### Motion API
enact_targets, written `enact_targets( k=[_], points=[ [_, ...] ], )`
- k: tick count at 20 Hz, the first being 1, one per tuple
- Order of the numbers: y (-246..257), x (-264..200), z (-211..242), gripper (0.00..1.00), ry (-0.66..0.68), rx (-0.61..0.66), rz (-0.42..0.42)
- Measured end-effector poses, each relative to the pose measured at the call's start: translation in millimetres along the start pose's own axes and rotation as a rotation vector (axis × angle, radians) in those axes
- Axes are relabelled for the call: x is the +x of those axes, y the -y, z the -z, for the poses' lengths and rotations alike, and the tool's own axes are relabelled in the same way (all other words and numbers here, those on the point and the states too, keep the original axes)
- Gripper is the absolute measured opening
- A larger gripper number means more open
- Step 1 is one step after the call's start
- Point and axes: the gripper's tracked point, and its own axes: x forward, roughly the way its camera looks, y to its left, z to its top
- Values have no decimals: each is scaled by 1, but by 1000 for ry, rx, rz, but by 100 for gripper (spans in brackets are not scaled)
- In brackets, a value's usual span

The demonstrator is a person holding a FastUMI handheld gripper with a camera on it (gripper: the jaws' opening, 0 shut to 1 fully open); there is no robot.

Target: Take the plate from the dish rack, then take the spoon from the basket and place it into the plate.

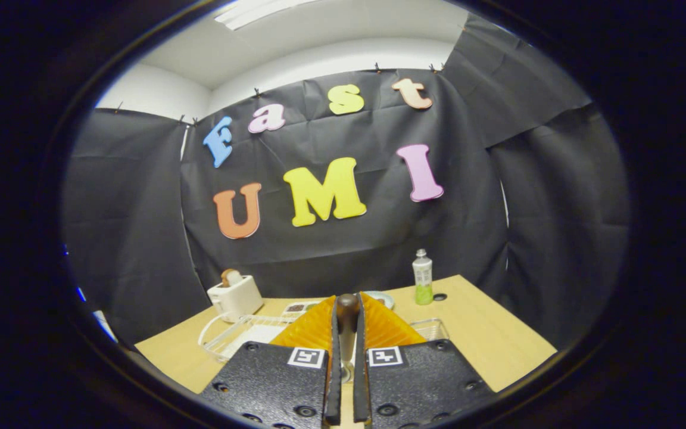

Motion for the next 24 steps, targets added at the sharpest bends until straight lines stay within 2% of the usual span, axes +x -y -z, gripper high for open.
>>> enact_targets(
  k=[7, 11, 16, 20, 24],
  points=[
    [-54, 3, 94, 13, -102, 53, -74],
    [-79, 8, 130, 13, -144, 114, -95],
    [-98, 12, 156, 15, -181, 193, -104],
    [-113, 9, 162, 17, -204, 206, -142],
    [-118, 6, 156, 22, -184, 181, -163]
  ],
)
